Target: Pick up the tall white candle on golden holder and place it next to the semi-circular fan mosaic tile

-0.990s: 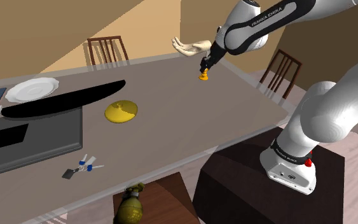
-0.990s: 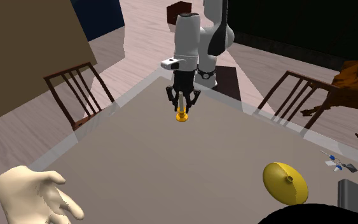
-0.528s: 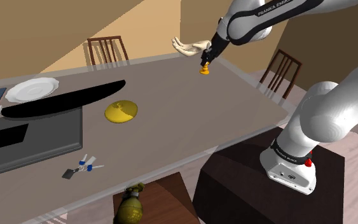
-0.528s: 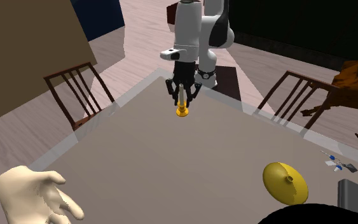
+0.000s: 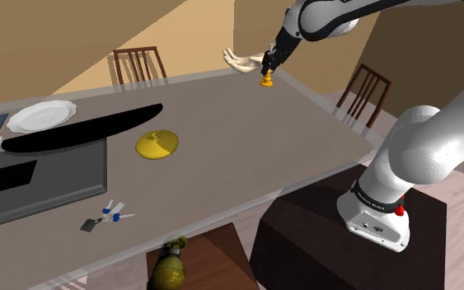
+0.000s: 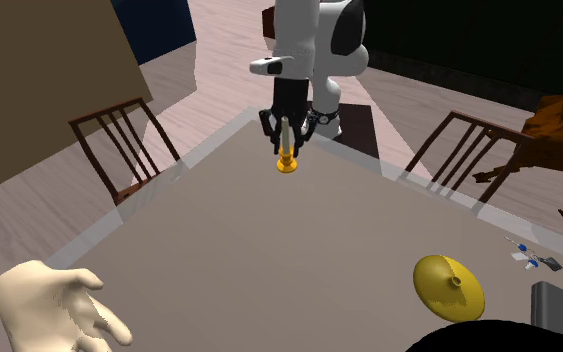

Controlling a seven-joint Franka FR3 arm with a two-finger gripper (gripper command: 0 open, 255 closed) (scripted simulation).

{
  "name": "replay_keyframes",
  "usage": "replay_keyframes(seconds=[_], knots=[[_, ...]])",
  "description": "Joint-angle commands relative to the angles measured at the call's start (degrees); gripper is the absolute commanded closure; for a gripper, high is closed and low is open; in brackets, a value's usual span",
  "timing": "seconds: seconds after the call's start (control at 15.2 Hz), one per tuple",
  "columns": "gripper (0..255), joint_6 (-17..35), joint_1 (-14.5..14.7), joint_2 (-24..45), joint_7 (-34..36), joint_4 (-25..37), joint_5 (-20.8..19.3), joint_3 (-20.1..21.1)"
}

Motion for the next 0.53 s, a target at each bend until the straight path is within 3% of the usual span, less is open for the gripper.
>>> replay_keyframes(seconds=[0.0,0.46], knots=[[255,-1.7,-0.2,-0.8,0.1,0.9,-0.2,0.2],[255,-6.1,0.2,-0.8,1.8,5.2,-0.1,1.6]])
